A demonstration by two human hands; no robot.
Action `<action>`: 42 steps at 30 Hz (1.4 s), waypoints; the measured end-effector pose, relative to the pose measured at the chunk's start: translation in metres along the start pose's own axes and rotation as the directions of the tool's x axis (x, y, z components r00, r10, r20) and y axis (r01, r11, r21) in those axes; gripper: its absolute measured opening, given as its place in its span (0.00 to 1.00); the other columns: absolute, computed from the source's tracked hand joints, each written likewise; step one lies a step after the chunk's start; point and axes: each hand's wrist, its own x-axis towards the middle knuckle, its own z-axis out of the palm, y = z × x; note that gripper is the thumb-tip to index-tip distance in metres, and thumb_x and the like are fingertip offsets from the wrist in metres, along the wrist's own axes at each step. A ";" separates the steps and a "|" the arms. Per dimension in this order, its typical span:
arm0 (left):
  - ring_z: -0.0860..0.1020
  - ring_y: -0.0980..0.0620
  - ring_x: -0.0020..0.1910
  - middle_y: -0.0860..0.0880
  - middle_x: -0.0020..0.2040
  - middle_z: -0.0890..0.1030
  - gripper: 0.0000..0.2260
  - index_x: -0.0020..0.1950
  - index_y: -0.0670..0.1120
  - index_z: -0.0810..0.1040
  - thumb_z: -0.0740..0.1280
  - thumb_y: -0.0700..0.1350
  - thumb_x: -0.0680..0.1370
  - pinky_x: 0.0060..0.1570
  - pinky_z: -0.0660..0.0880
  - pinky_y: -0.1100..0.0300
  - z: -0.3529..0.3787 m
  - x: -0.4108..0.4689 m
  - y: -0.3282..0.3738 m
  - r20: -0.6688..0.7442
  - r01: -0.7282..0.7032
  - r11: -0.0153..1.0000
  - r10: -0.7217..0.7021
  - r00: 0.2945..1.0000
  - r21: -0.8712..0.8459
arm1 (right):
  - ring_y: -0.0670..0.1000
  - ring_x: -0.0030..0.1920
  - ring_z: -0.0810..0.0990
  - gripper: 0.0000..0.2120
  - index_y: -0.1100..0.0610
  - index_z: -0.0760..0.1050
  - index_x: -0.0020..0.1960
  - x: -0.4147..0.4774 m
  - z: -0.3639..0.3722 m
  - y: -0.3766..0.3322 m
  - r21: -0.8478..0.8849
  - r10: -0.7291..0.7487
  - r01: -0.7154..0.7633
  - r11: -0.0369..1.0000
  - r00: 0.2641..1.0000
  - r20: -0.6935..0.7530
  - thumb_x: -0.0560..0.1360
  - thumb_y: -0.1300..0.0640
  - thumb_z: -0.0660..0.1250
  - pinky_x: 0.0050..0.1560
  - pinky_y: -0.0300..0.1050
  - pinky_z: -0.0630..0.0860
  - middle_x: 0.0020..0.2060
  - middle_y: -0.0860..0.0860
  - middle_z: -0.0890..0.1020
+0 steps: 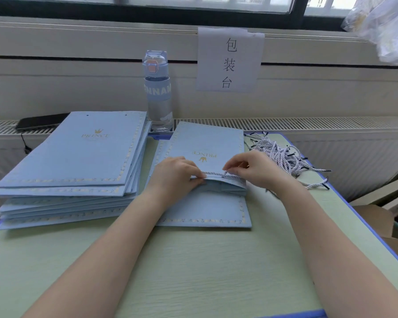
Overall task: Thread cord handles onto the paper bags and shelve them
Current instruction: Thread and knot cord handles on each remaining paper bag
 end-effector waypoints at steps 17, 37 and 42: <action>0.76 0.46 0.42 0.52 0.39 0.83 0.13 0.43 0.46 0.84 0.64 0.53 0.75 0.44 0.70 0.60 -0.005 0.002 -0.003 -0.302 0.101 0.994 -0.109 0.947 -0.043 | 0.49 0.57 0.77 0.21 0.54 0.77 0.63 -0.003 0.003 -0.008 -0.168 -0.351 0.337 0.927 0.934 -0.067 0.71 0.64 0.70 0.58 0.38 0.69 0.57 0.50 0.80; 0.60 0.55 0.72 0.50 0.73 0.61 0.36 0.75 0.45 0.55 0.69 0.55 0.74 0.71 0.57 0.65 -0.009 0.004 0.015 -0.236 0.152 0.882 -0.279 0.931 -0.446 | 0.53 0.49 0.81 0.22 0.51 0.70 0.63 -0.013 -0.008 -0.034 0.627 0.003 0.353 0.694 0.870 -0.493 0.70 0.60 0.60 0.36 0.45 0.79 0.51 0.52 0.81; 0.63 0.49 0.73 0.50 0.74 0.65 0.33 0.74 0.52 0.62 0.65 0.61 0.72 0.70 0.63 0.55 0.001 0.000 0.014 -0.051 -0.003 0.961 -0.011 0.999 -0.275 | 0.51 0.51 0.81 0.26 0.52 0.64 0.65 -0.014 0.001 -0.040 0.721 -0.044 0.234 0.653 0.961 -0.272 0.67 0.58 0.61 0.36 0.45 0.79 0.55 0.51 0.79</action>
